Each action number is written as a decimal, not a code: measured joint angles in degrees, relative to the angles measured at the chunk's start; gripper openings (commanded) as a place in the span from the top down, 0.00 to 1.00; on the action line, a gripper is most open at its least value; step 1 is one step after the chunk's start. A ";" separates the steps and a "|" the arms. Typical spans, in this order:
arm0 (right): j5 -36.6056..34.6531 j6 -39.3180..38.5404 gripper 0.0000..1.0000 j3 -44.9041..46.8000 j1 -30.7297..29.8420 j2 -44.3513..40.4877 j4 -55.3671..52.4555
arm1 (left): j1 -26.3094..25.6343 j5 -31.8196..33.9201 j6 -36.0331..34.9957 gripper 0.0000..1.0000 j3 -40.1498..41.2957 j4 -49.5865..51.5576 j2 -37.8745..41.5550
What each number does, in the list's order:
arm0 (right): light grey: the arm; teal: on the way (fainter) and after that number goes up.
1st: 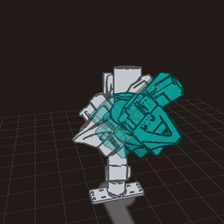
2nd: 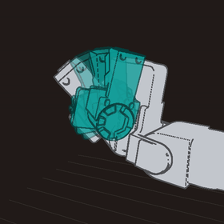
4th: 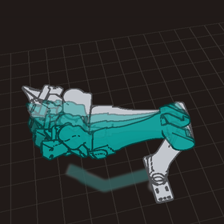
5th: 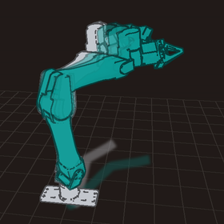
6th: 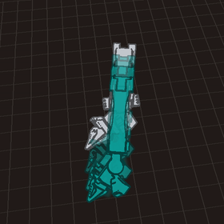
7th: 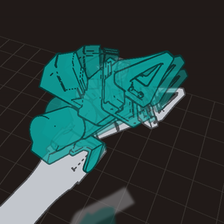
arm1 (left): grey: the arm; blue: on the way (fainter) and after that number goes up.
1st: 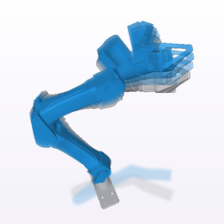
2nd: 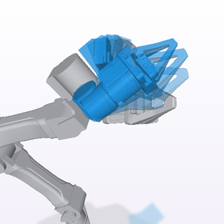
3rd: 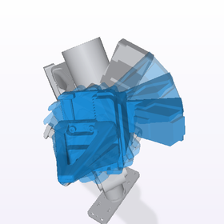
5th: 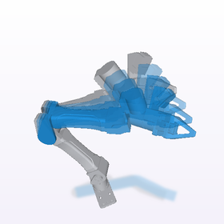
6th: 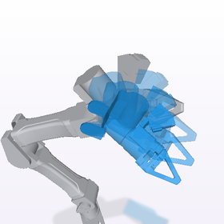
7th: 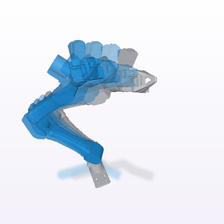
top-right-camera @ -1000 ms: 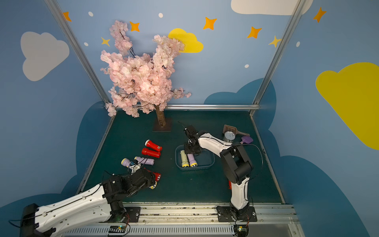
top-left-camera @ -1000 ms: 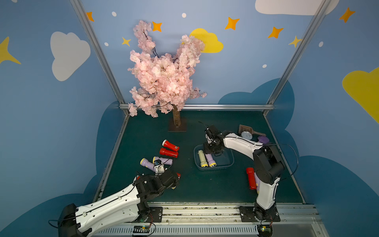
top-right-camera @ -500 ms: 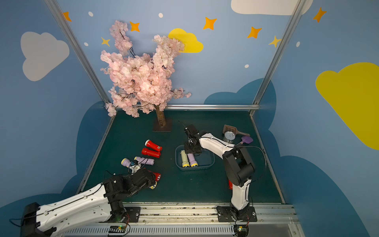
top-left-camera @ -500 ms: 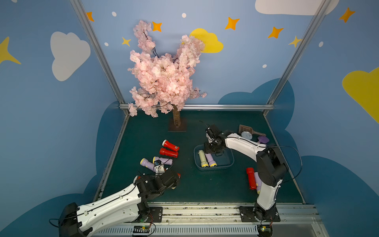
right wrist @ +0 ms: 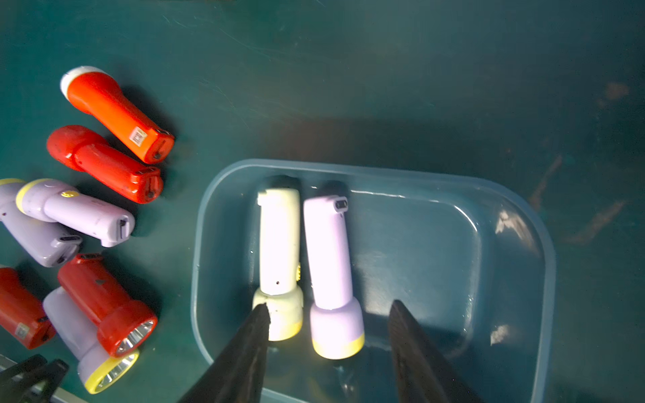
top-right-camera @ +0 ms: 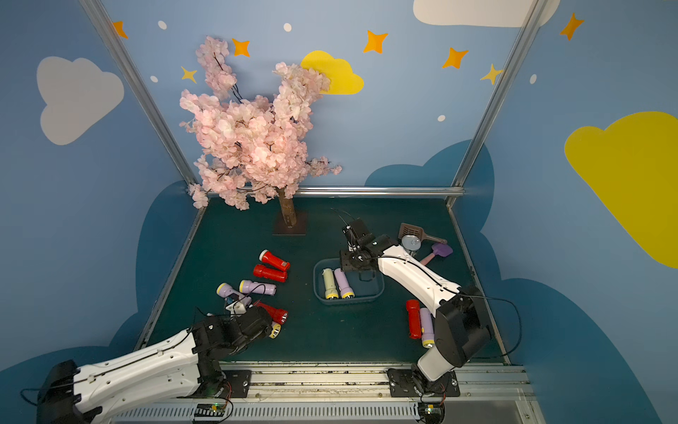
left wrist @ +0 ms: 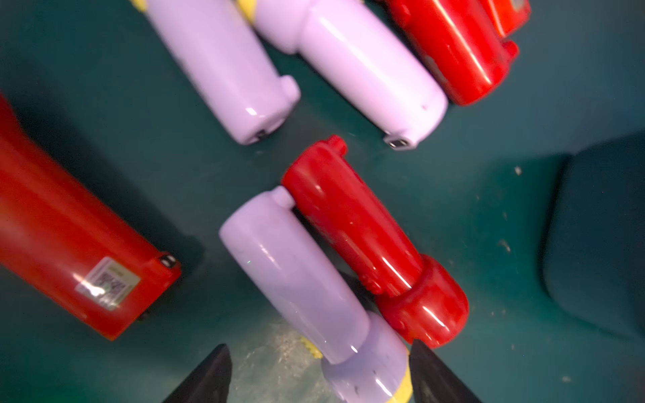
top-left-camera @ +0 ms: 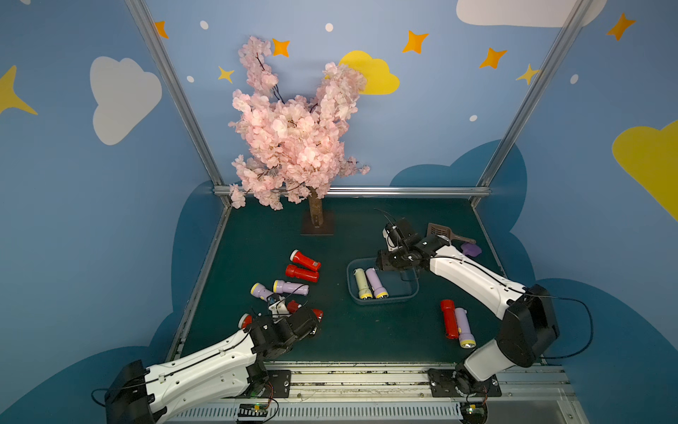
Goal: Put the flashlights into the storage boxes
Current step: Place the flashlight at the storage box, then pick up the flashlight from the center of the board.
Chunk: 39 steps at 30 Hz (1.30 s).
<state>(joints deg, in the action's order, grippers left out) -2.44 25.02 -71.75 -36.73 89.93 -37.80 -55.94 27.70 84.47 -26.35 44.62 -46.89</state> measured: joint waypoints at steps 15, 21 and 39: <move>4.22 -0.63 0.44 6.88 6.27 -4.59 2.19 | 6.38 -0.61 6.19 0.21 2.75 -1.97 -0.04; 5.55 -0.90 0.45 8.04 7.48 -5.01 2.97 | 8.85 -2.21 6.69 0.23 4.96 -4.79 -0.33; 7.74 -1.05 0.45 10.03 9.64 -5.01 4.72 | 13.57 -5.66 3.10 0.39 5.07 -9.97 -5.79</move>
<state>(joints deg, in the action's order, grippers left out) 5.30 23.97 -61.71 -27.09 84.93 -33.08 -42.37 22.04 87.57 -21.28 34.65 -52.69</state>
